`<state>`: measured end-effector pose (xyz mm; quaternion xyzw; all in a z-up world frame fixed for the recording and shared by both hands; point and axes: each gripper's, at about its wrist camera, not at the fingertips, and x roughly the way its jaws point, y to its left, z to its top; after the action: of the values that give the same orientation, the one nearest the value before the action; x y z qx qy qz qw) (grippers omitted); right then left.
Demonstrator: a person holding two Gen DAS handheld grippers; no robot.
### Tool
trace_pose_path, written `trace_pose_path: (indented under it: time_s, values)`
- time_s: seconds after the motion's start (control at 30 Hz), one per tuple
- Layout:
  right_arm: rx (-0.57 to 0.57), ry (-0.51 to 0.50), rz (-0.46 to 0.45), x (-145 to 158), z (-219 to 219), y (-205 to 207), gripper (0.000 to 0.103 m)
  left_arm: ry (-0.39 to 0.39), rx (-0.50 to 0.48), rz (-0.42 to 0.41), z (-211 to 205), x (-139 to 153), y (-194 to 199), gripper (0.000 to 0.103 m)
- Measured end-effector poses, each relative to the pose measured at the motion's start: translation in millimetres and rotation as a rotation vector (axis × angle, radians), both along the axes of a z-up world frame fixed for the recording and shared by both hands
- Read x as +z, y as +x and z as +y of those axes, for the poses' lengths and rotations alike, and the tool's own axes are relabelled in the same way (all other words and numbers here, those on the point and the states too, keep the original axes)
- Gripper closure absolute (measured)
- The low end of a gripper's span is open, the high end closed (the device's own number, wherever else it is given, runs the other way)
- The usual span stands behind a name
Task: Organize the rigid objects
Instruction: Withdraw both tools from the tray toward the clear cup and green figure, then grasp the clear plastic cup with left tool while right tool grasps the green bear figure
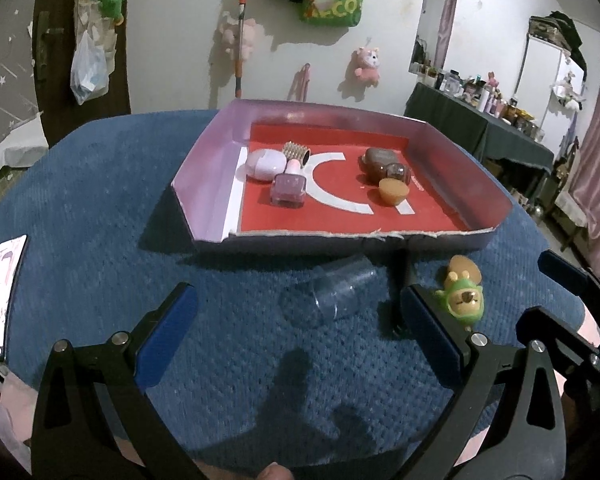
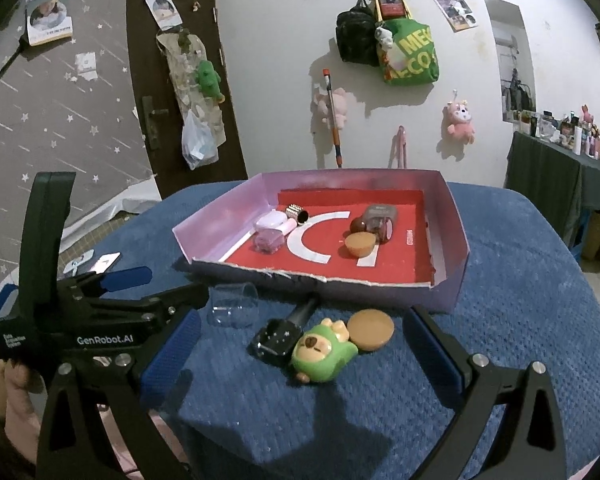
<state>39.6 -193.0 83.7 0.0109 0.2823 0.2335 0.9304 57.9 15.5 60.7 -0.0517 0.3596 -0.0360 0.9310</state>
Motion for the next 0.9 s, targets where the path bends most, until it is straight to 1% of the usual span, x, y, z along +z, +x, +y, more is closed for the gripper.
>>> trace_pose_path:
  time_s: [0.33, 0.6, 0.73, 0.9]
  values:
    - [-0.004, 0.000, 0.082, -21.9, -2.3, -1.0, 0.000, -0.013, -0.012, 0.050, -3.7, -20.3, -6.2, 0.000]
    - [-0.018, -0.021, 0.132, -40.7, -3.2, -0.6, 0.000, -0.017, -0.015, 0.093, -4.6, -37.2, -5.9, 0.000]
    - [-0.025, -0.019, 0.158, -47.1, -4.0, 2.8, 0.000, -0.020, -0.011, 0.098, -3.5, -40.4, -3.7, 0.000]
    - [-0.030, 0.012, 0.202, -54.3, -6.8, 8.8, 0.011, -0.012, -0.008, 0.095, -6.4, -42.3, 1.2, 0.000]
